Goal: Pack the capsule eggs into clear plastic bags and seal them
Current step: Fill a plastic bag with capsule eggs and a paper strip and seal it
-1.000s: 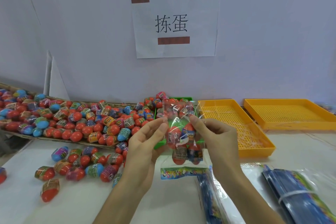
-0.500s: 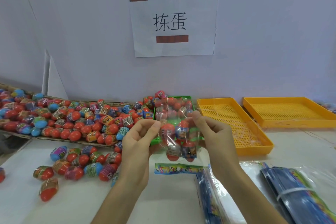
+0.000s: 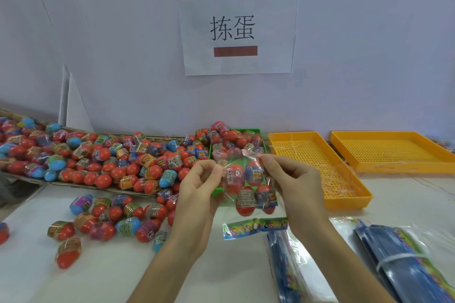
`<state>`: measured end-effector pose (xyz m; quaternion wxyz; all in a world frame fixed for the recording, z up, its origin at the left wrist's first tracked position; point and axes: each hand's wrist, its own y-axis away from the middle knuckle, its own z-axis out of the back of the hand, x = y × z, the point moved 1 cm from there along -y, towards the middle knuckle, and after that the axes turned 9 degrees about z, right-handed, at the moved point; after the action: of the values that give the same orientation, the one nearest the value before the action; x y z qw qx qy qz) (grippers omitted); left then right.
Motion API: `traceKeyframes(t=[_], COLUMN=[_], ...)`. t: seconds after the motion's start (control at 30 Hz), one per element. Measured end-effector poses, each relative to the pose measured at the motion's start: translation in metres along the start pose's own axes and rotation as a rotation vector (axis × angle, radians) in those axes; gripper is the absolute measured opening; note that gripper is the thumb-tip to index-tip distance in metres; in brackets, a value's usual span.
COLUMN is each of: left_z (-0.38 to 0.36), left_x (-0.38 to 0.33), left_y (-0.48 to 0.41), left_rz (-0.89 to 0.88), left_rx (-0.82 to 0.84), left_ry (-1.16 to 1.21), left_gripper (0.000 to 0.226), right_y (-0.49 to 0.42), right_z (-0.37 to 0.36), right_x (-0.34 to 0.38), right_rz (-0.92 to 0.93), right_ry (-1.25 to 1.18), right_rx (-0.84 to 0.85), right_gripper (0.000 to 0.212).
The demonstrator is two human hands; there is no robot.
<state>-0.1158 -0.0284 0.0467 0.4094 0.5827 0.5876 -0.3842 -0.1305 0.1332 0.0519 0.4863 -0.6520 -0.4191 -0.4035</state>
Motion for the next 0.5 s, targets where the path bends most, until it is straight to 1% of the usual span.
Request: traceKeyframes(t=[0.03, 0.17, 0.2, 0.27, 0.37, 0.5], left_z=[-0.0004, 0.0006, 0.0007, 0.0019, 0.0042, 0.0036], left_x=[-0.0005, -0.0023, -0.0029, -0.0034, -0.0039, -0.0063], left_y=[0.0001, 0.0001, 0.0006, 0.0008, 0.0006, 0.0027], left_rz=[0.009, 0.013, 0.01, 0.007, 0.026, 0.031], left_rx=[0.019, 0.08, 0.087, 0.074, 0.056, 0.122], left_ry=[0.012, 0.002, -0.013, -0.015, 0.068, 0.14], left_gripper=[0.009, 0.03, 0.029, 0.02, 0.007, 0.004], right_y=[-0.0003, 0.001, 0.0013, 0.0012, 0.0005, 0.0006], right_z=[0.0006, 0.0, -0.0005, -0.0009, -0.0016, -0.0019], right_x=[0.0002, 0.0018, 0.0019, 0.0023, 0.0025, 0.0052], right_rz=[-0.002, 0.02, 0.018, 0.011, -0.01, -0.026], right_ry=[-0.001, 0.01, 0.015, 0.015, 0.002, -0.084], right_rx=[0.004, 0.017, 0.021, 0.029, 0.061, 0.146], right_gripper=[0.024, 0.024, 0.025, 0.028, 0.031, 0.026])
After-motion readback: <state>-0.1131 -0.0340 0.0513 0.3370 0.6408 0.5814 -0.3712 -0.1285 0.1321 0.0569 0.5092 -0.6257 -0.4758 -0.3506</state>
